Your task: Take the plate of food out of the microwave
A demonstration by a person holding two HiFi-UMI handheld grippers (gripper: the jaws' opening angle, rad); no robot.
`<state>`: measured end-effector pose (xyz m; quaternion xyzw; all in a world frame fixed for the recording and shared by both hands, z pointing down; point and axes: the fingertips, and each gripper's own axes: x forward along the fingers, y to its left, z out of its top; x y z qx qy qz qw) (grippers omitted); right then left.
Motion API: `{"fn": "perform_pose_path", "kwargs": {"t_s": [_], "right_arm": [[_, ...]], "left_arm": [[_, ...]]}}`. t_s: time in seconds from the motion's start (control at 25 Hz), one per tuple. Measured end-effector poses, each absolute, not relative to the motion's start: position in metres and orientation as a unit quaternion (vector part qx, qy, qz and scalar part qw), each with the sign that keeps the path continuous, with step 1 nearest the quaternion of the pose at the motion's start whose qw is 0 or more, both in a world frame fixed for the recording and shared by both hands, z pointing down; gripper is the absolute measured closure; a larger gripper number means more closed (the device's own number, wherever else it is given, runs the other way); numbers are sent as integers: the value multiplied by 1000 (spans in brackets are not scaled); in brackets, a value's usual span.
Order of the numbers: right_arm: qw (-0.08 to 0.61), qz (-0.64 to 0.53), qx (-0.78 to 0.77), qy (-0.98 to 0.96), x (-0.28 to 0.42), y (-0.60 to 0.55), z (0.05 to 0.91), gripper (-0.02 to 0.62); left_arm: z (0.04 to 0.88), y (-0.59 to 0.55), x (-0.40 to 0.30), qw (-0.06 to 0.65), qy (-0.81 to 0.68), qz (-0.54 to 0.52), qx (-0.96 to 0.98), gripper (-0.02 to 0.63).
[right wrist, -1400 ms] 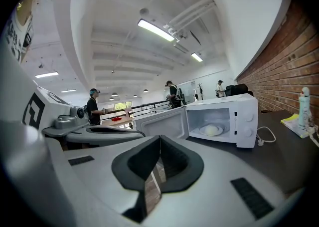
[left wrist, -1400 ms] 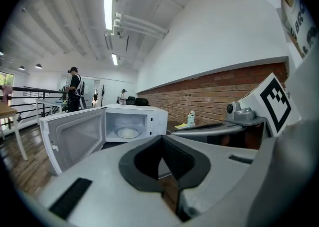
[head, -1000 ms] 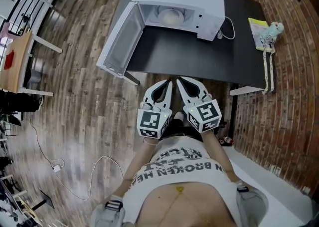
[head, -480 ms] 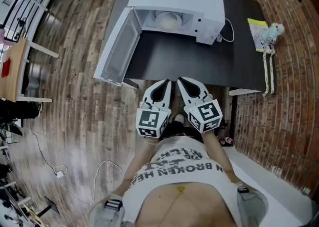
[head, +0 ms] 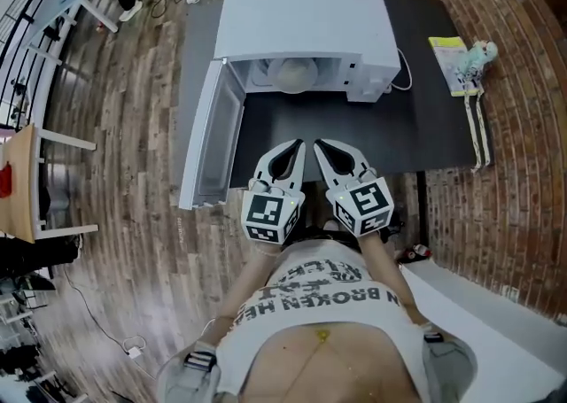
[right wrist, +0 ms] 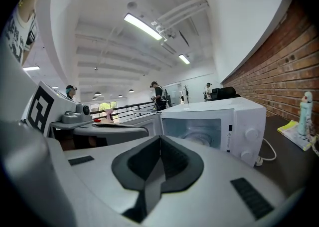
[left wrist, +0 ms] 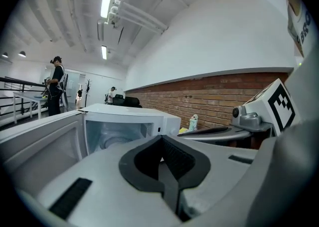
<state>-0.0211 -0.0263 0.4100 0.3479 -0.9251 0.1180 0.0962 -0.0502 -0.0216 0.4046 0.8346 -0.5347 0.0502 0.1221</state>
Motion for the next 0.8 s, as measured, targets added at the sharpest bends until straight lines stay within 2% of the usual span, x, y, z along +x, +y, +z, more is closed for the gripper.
{"fn": "perform_pose_path", "kwargs": {"t_s": [0.44,0.8], "right_arm": [[84,124,384,-911,-69,-84,414,586],[87,137,407,-899,-75,-101,426,586]], "left_arm": [[409,-76,-95,121,-496,57,858,600],[419,-94,-108,127,-485,62,863,600]]}}
